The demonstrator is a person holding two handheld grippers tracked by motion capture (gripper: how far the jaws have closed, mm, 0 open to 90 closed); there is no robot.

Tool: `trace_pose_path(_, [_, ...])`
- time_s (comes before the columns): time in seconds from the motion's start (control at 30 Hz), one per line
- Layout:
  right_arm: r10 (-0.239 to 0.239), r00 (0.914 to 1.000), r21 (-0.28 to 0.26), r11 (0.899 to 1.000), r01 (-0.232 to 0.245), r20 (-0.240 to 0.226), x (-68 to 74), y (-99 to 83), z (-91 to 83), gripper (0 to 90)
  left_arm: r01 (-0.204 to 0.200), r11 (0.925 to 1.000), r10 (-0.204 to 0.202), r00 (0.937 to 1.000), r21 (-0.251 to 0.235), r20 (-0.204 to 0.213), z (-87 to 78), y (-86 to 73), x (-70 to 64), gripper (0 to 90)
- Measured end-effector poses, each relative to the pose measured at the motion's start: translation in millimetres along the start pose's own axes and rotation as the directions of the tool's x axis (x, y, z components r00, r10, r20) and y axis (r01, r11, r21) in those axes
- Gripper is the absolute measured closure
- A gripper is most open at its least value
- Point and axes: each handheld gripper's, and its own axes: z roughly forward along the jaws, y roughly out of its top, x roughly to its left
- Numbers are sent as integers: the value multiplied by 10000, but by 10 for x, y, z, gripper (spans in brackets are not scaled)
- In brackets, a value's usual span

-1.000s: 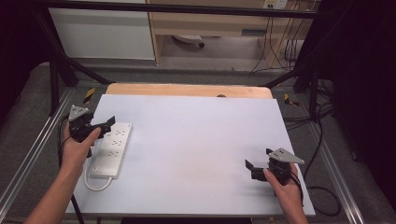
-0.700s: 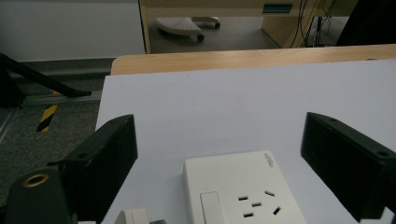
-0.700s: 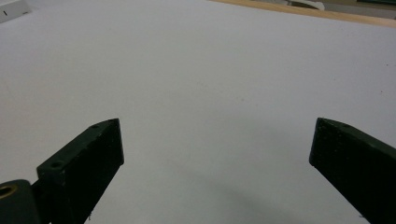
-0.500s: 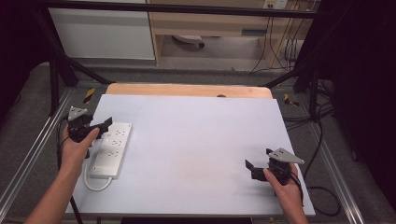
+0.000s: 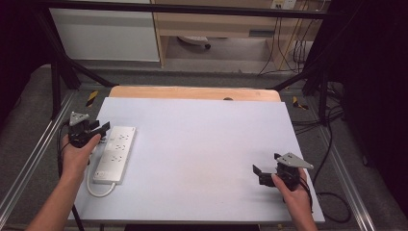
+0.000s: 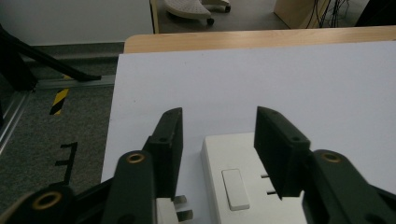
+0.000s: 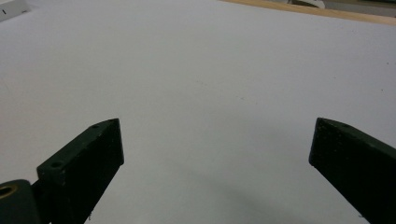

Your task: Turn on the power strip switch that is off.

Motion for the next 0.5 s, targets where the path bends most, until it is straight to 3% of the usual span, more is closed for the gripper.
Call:
trace_pose_path(0.27, [-2,10000,21,10000,2,-4,0,0,1,35,202,9998,-203,9994,40,270,0,-39,26,738])
trace_pose_path(0.5, [6,10000,23,10000,-6,-11,-1,1,1,35,175,9997,-184,9986,173,492,22,-61,18,820])
